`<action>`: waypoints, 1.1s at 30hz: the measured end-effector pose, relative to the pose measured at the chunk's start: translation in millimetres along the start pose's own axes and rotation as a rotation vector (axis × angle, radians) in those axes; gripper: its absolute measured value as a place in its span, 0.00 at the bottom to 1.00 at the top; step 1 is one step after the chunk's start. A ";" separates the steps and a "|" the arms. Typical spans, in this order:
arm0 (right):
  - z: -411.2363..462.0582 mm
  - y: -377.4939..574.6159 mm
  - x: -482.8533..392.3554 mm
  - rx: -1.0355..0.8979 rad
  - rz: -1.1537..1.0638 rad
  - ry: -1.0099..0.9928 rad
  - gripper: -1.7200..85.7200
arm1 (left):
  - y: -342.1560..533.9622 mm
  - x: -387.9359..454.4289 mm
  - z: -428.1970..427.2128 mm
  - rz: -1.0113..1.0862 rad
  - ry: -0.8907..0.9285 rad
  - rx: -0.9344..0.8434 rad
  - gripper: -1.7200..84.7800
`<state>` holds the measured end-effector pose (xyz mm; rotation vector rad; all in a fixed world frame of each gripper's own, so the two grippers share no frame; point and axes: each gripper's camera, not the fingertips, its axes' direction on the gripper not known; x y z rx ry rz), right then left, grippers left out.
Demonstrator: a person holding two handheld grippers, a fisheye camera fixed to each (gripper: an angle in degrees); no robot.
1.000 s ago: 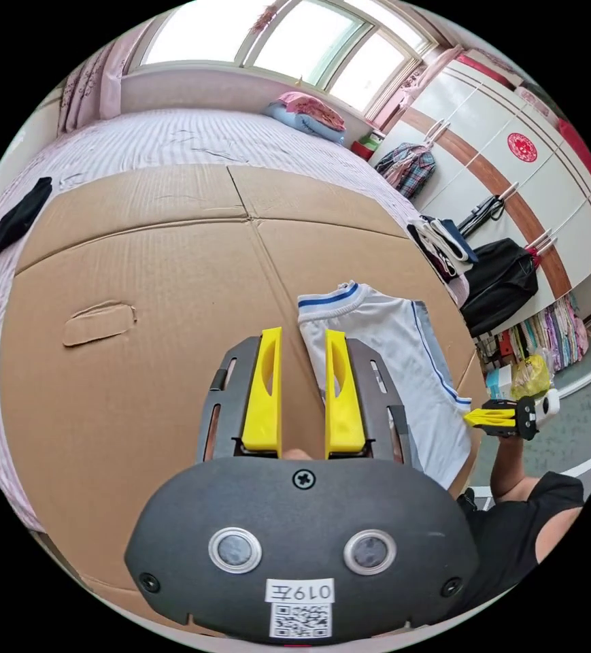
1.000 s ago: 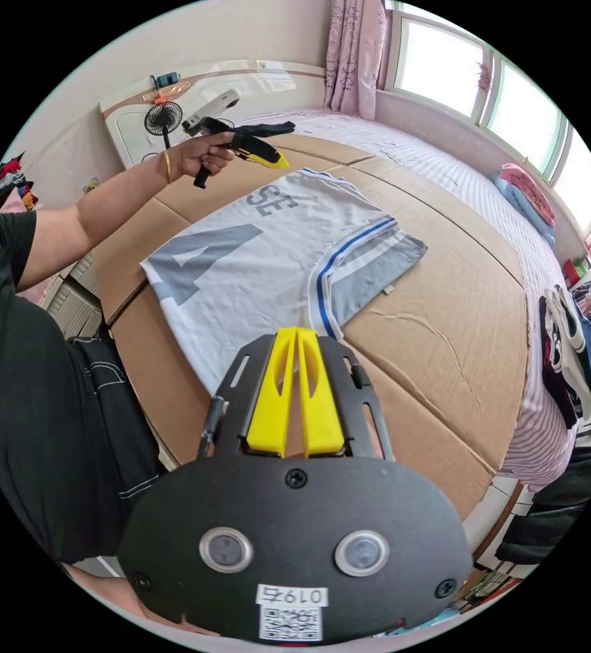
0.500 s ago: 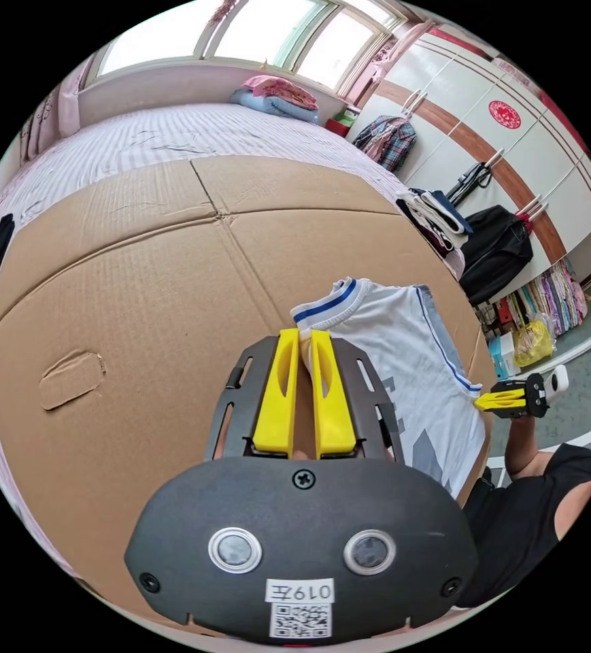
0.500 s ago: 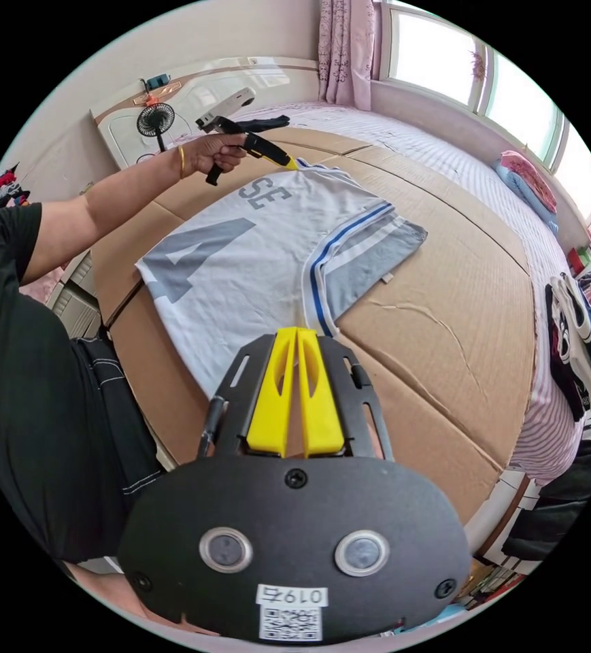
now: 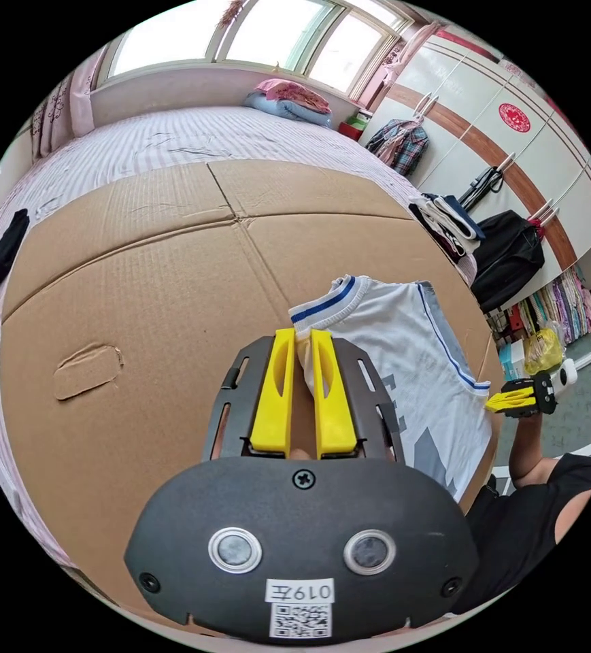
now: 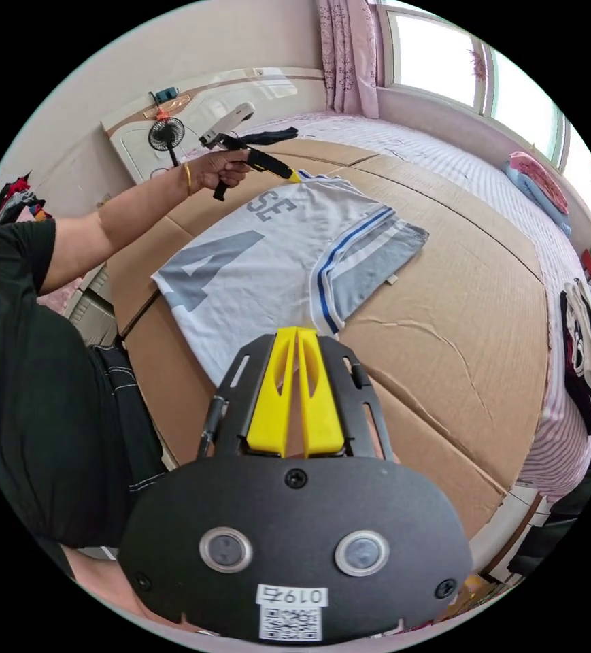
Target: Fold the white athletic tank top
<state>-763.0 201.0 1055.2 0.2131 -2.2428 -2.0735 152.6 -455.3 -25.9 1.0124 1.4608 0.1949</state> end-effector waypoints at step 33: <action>10.7 -195.7 421.7 0.130 0.511 -0.476 0.03 | -143.1 33.0 44.8 0.128 0.068 -0.015 0.12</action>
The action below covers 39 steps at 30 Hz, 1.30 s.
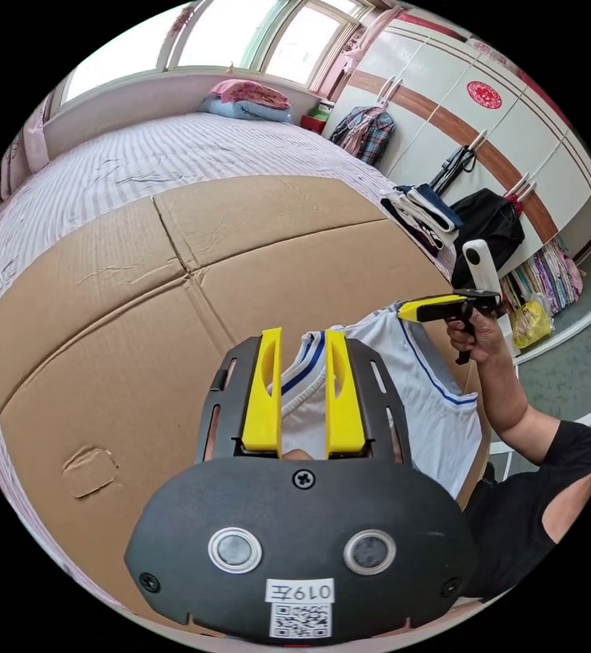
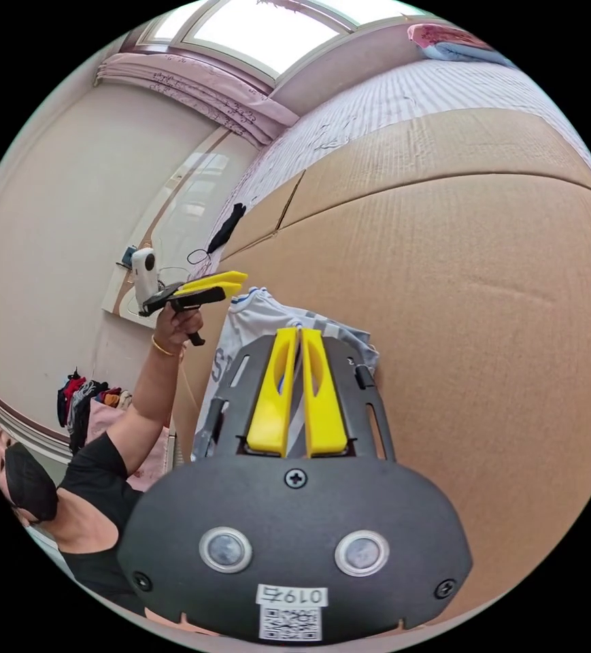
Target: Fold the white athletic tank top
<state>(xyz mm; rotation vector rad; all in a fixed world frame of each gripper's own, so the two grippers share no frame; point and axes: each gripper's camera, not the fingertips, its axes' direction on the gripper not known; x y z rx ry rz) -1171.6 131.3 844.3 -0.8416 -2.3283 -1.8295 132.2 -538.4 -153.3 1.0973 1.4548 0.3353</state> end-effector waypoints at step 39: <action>-39.6 -40.4 74.4 0.035 0.017 -0.061 0.02 | -95.5 6.9 77.3 0.025 -0.003 -0.124 0.03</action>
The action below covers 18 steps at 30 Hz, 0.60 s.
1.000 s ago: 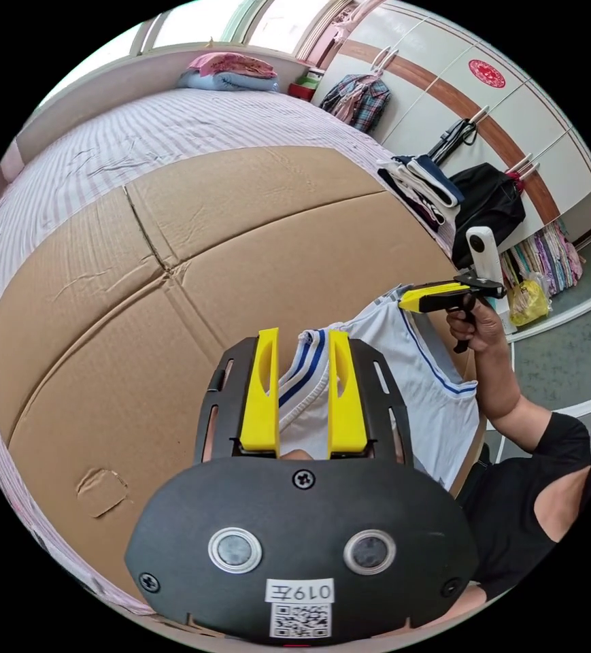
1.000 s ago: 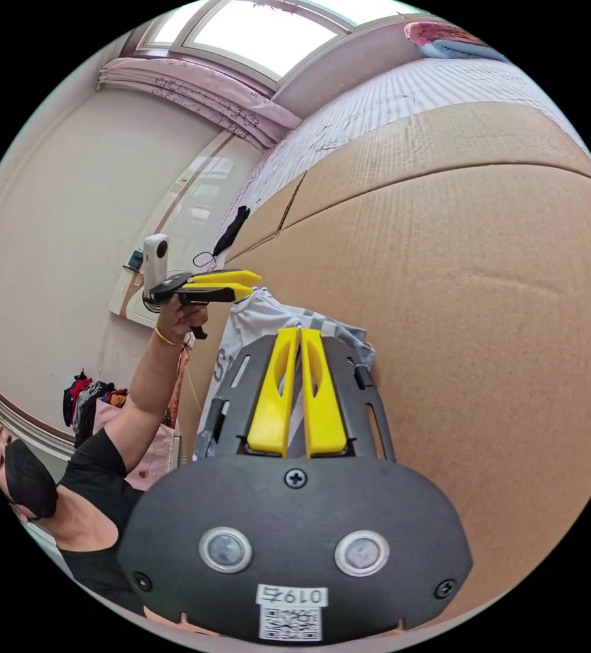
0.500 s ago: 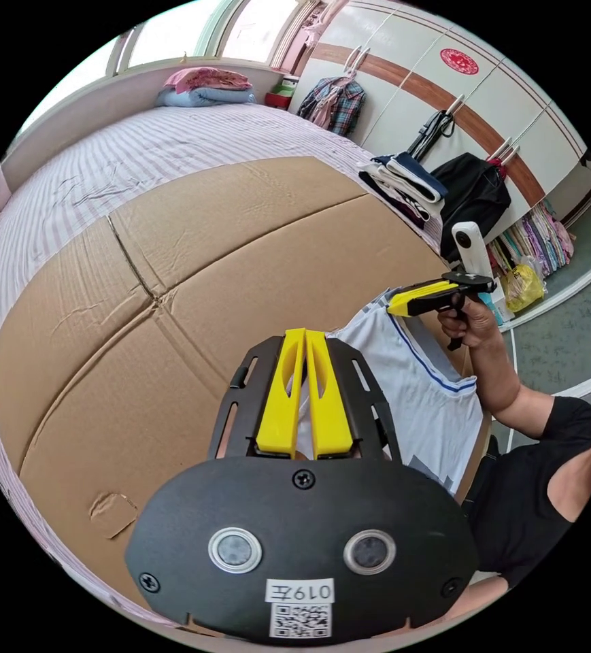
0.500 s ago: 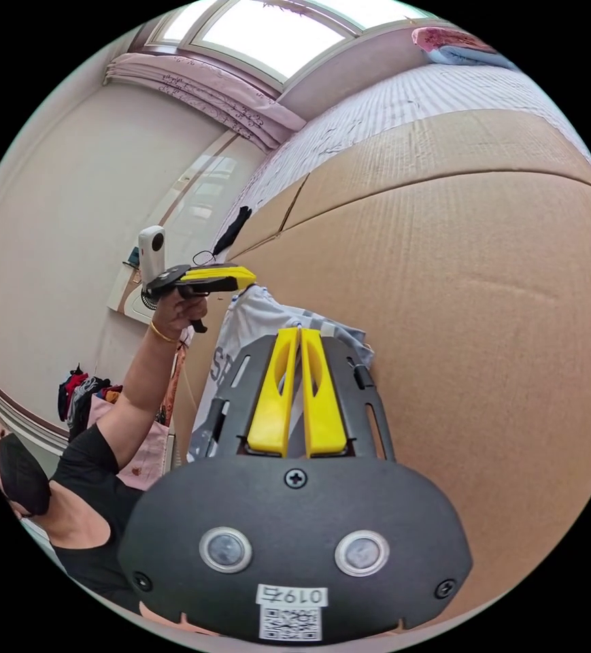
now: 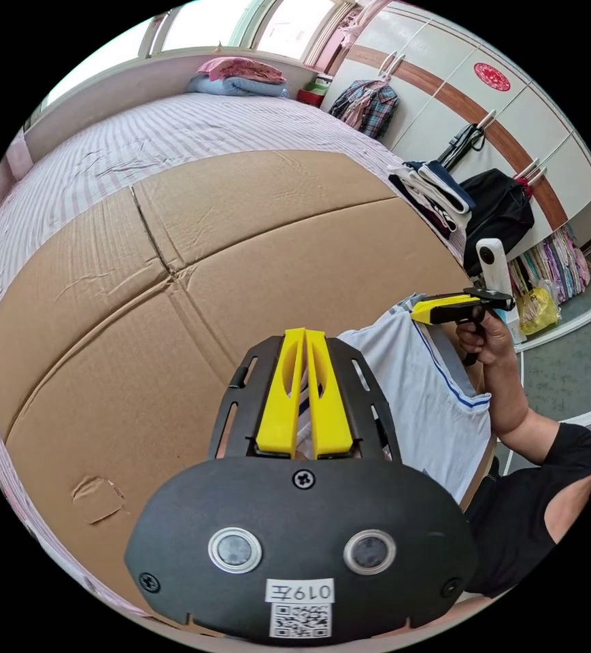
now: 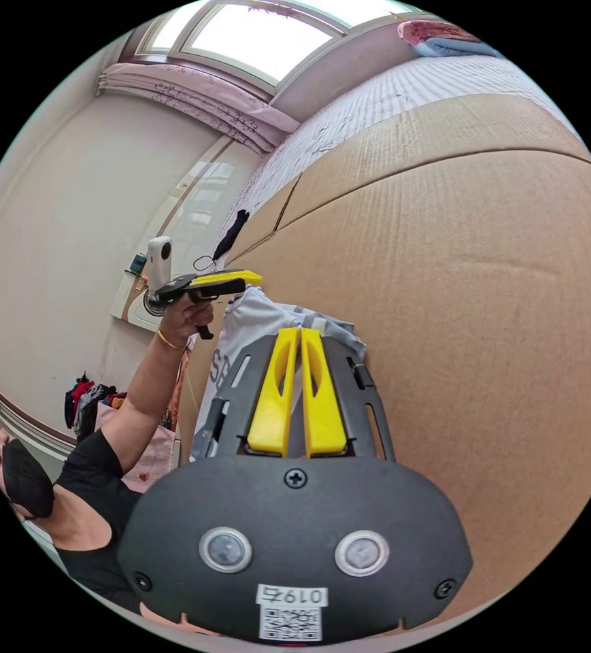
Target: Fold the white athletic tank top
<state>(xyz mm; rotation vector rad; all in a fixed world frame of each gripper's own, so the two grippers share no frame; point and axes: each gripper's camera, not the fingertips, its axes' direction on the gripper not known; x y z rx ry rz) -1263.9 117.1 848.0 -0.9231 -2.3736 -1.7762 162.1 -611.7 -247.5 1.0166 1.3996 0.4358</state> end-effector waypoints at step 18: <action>-5.0 3.5 10.4 0.003 0.003 -0.011 0.02 | -20.4 -5.2 5.8 0.056 0.143 -0.079 0.04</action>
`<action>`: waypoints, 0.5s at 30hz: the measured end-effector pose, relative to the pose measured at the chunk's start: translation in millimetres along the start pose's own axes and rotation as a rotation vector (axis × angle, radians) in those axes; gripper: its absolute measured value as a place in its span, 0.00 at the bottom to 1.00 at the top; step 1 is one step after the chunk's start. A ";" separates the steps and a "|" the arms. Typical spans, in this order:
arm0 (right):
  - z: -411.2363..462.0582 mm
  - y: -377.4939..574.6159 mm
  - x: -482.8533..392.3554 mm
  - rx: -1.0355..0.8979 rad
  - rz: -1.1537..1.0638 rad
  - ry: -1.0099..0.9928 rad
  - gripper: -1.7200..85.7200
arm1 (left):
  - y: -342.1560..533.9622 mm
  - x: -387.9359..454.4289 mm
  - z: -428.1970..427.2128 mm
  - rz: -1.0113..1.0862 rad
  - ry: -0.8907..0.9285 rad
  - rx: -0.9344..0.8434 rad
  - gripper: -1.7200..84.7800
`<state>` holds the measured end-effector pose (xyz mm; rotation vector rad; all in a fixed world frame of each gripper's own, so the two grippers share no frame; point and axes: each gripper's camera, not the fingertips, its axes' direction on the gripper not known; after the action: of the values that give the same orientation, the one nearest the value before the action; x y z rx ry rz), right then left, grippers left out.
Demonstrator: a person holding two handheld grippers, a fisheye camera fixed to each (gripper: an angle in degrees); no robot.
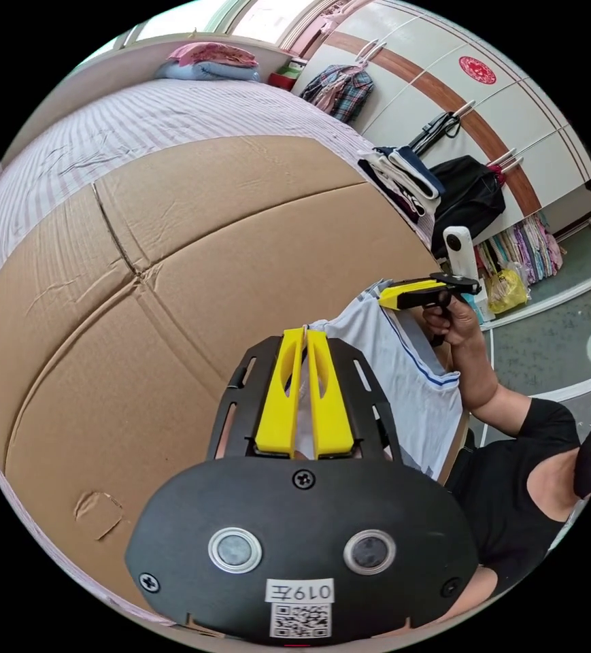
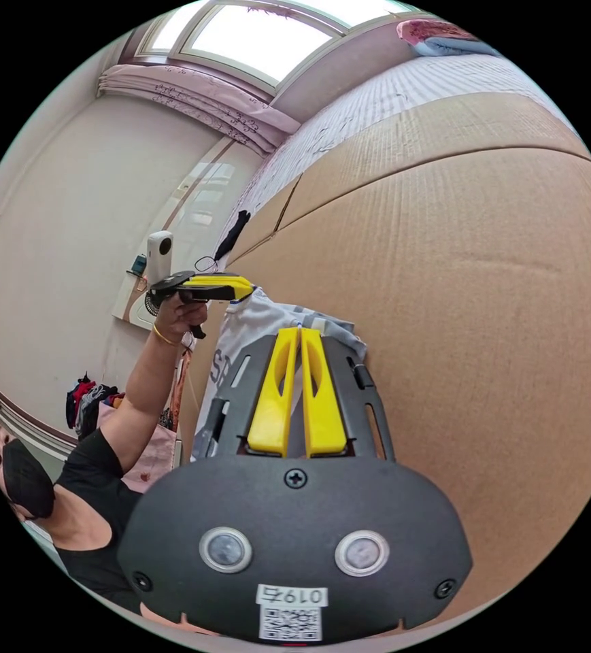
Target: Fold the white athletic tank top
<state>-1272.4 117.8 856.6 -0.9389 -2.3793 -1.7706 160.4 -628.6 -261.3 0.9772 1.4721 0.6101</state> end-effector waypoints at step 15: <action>-8.2 7.8 14.5 0.011 0.030 -0.041 0.02 | 8.7 -29.9 9.2 -0.095 0.066 0.050 0.03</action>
<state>-1283.1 118.3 871.6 -1.0134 -2.3837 -1.7429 169.5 -650.9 -239.6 0.9268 1.5896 0.5433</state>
